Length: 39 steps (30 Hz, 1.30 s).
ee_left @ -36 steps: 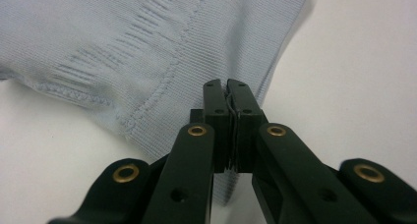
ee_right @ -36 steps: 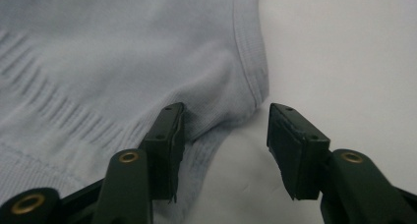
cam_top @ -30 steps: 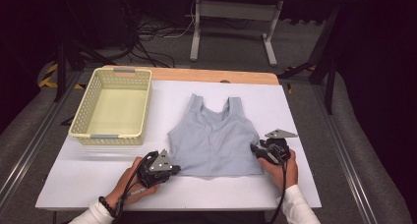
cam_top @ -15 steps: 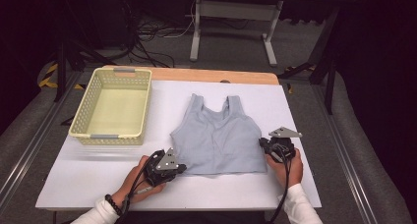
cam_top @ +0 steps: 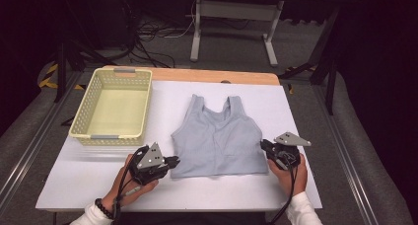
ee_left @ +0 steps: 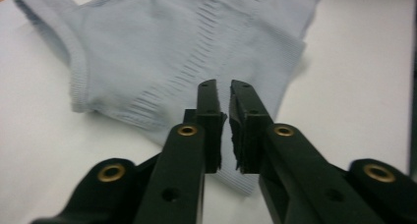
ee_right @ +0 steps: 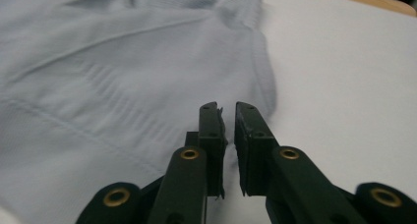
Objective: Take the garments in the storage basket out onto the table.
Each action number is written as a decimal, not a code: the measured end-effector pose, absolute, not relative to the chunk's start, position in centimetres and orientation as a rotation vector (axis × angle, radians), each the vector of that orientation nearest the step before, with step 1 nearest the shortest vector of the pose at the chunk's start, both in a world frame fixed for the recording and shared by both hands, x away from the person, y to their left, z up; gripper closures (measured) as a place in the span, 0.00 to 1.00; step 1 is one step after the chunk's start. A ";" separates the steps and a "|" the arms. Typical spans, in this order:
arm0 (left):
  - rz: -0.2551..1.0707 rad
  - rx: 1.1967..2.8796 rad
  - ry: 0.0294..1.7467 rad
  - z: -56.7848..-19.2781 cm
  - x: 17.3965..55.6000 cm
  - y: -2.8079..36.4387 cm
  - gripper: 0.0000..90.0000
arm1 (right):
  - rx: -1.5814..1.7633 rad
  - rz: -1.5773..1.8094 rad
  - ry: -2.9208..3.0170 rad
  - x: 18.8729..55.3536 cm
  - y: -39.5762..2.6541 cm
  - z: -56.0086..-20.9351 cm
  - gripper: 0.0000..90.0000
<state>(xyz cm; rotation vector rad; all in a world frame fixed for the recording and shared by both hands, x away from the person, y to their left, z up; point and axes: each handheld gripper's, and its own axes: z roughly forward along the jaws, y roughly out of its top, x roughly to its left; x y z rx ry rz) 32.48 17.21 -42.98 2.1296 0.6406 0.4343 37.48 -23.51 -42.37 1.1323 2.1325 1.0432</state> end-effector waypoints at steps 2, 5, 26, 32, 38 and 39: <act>0.465 2.135 0.697 -43.3 33.3 16.9 0.75 | 1.095 1.095 2.150 36.8 -23.1 -42.4 0.88; 0.503 2.112 0.792 -43.9 34.9 16.3 0.57 | 1.054 1.092 2.193 36.0 -22.1 -42.8 0.82; 0.338 2.183 0.932 -46.1 37.8 15.3 0.91 | 1.300 1.027 2.268 36.9 -24.5 -45.5 0.69; 0.310 2.188 0.901 -45.8 37.5 16.2 0.93 | 1.244 1.010 2.321 36.5 -24.2 -45.1 0.89; 0.329 2.163 0.874 -45.1 36.6 17.1 0.93 | 1.152 0.970 2.316 36.0 -23.7 -44.2 0.88; 0.319 2.154 0.867 -45.1 36.5 17.2 0.93 | 1.147 0.970 2.306 36.0 -23.6 -44.1 0.88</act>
